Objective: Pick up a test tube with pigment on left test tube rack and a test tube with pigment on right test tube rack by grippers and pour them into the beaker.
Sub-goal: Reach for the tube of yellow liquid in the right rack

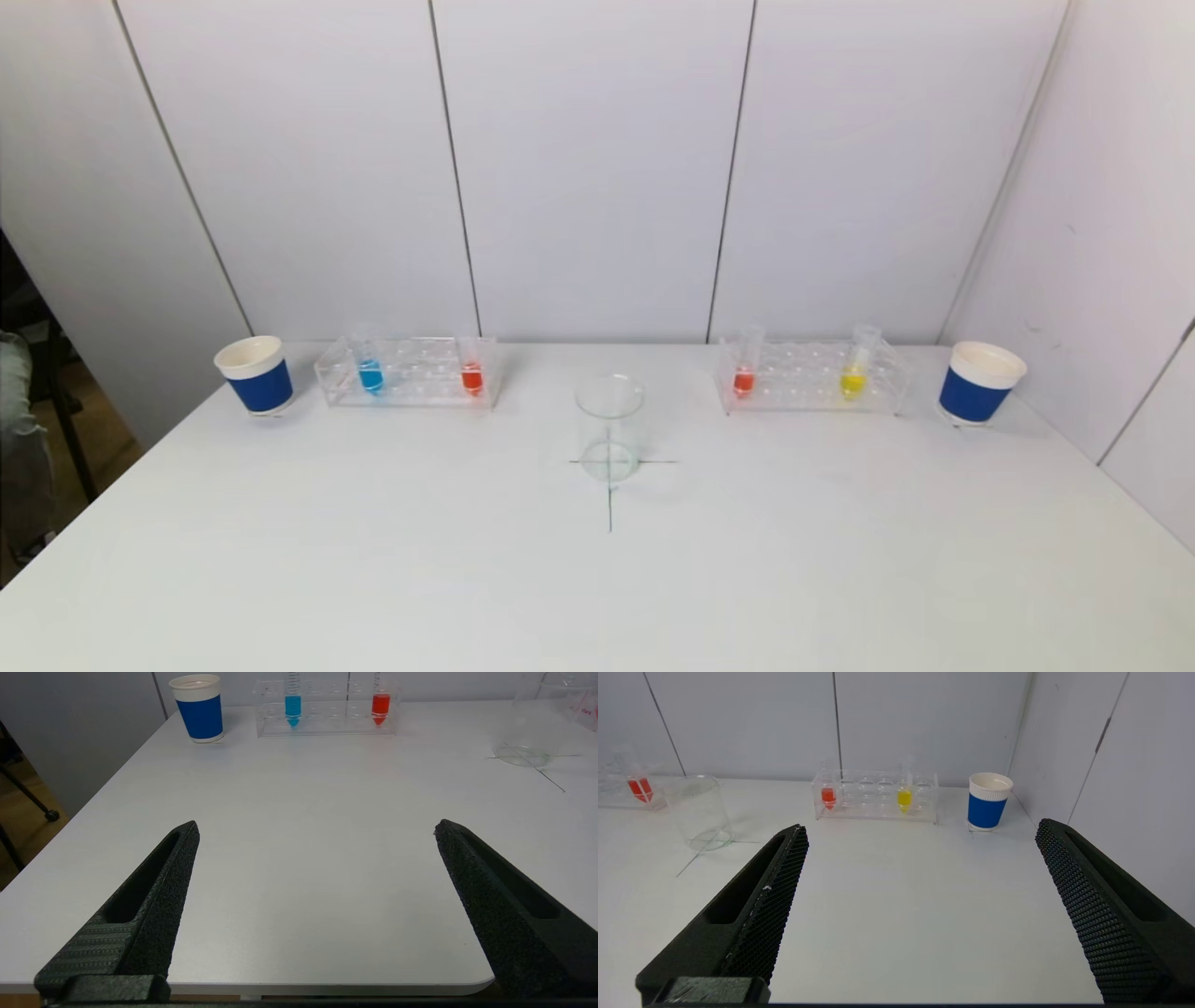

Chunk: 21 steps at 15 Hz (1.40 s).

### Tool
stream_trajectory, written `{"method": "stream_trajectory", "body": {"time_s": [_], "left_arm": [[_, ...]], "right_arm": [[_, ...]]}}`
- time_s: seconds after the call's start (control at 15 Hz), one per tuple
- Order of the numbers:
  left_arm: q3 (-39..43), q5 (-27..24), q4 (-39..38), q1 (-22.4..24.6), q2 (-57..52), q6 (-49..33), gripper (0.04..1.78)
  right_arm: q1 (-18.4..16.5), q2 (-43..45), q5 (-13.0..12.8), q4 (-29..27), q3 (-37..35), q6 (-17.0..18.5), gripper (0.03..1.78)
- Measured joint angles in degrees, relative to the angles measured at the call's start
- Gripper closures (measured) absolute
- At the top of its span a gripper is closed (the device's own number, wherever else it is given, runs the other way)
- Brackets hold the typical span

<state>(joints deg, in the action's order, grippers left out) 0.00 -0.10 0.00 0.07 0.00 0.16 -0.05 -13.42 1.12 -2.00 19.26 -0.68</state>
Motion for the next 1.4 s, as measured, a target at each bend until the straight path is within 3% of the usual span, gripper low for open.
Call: {"method": "stream_trajectory", "body": {"time_s": [0.47,0.73,1.4], "left_arm": [[0.0,0.0,0.0,0.0,0.0,0.0,0.06],[0.0,0.0,0.0,0.0,0.0,0.0,0.06],[0.0,0.0,0.0,0.0,0.0,0.0,0.06]], "right_arm": [[0.2,-24.0,2.7,8.9,12.8,1.2,0.04],[0.2,-37.6,2.9,17.6,14.4,2.1,0.04],[-0.3,-73.2,2.3,53.5,10.6,3.4,0.04]]}}
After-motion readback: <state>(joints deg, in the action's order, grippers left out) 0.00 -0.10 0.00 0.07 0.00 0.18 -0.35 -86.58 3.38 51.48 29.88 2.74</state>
